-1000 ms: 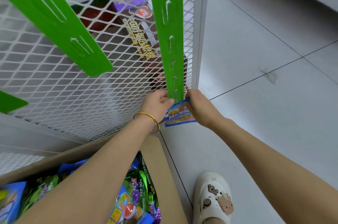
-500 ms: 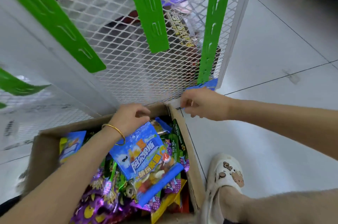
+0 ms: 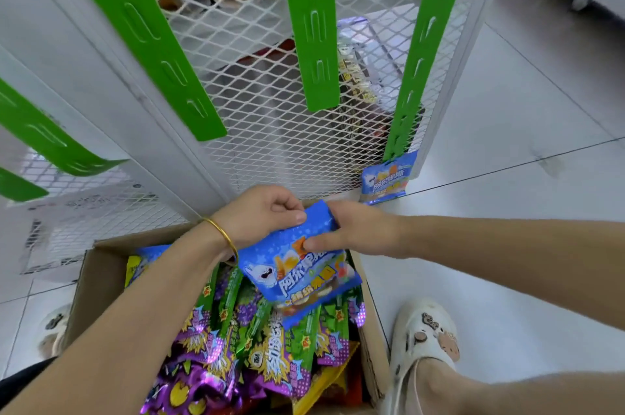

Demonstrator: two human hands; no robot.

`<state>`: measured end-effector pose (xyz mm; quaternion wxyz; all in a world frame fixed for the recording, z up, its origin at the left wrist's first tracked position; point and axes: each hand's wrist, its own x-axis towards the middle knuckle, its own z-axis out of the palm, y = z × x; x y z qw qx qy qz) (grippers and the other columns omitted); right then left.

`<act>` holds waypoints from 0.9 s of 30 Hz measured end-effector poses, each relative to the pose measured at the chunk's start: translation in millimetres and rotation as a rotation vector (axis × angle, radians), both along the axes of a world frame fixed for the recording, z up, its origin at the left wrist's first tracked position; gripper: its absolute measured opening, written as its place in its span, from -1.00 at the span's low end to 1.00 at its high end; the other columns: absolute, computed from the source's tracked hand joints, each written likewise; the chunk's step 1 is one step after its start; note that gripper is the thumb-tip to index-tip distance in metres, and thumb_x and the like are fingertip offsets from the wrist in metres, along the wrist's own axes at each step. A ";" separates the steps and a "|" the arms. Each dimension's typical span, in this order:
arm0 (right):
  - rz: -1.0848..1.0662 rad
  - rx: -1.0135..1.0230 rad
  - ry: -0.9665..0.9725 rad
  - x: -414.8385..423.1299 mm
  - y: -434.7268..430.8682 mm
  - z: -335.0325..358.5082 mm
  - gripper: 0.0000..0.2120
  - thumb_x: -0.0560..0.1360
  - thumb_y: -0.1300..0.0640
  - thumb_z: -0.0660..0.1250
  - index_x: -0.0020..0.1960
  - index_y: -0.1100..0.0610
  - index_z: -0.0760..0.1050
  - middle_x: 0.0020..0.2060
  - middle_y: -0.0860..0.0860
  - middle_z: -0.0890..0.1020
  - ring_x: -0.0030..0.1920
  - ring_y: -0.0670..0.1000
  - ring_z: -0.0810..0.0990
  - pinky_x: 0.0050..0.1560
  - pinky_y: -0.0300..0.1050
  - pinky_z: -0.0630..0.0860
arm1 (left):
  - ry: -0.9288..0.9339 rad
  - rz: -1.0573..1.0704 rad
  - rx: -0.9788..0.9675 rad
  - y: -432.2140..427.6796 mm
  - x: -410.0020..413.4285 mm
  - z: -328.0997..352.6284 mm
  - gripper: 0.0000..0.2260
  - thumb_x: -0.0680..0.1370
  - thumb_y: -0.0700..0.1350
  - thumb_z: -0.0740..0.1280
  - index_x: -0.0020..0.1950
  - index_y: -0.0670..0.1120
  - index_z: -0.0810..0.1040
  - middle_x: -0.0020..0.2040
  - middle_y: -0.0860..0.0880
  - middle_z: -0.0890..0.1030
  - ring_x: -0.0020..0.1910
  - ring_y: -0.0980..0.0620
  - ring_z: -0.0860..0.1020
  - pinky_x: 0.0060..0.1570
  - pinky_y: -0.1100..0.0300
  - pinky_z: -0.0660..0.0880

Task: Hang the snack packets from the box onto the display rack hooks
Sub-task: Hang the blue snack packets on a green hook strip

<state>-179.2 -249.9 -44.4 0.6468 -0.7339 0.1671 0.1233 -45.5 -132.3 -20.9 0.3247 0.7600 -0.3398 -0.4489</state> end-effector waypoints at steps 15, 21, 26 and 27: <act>-0.680 0.082 0.056 -84.3 -154.5 -24.3 -0.95 0.50 0.23 0.32 -0.06 0.22 0.52 -0.28 0.06 0.65 -0.30 0.02 0.63 -0.11 -0.03 0.58 | -0.198 0.219 -0.356 -164.9 -65.1 -38.3 -0.70 0.55 -0.28 0.26 0.28 -0.25 0.37 0.20 -0.14 0.49 0.18 -0.02 0.46 0.09 0.32 0.36; -0.708 -0.005 0.021 -58.5 -170.1 -36.3 -0.89 0.50 0.19 0.34 0.00 0.21 0.52 -0.14 0.14 0.65 -0.18 0.10 0.63 -0.04 0.02 0.59 | -0.338 0.282 -0.345 -195.1 -74.4 -53.7 -0.93 0.50 -0.16 0.34 -0.07 -0.14 0.53 -0.21 -0.04 0.53 -0.20 -0.01 0.48 -0.17 0.15 0.42; -0.744 -0.015 -0.014 -50.9 -167.8 -47.2 -0.97 0.51 0.20 0.33 -0.11 0.11 0.52 -0.17 0.10 0.64 -0.21 0.07 0.62 -0.01 0.05 0.57 | -0.475 0.179 -0.227 -202.9 -76.1 -51.6 -0.60 0.58 -0.05 0.21 -0.41 -0.20 0.30 -0.39 -0.07 0.27 -0.34 -0.06 0.25 -0.33 0.11 0.07; -0.751 -0.043 -0.019 -51.5 -167.1 -48.1 -0.97 0.51 0.19 0.33 -0.11 0.11 0.52 -0.17 0.12 0.65 -0.19 0.10 0.62 0.00 0.09 0.56 | -0.440 0.155 -0.206 -202.8 -76.4 -50.6 -0.59 0.60 -0.04 0.18 -0.42 -0.16 0.28 -0.41 -0.06 0.26 -0.37 -0.06 0.24 -0.34 0.11 0.07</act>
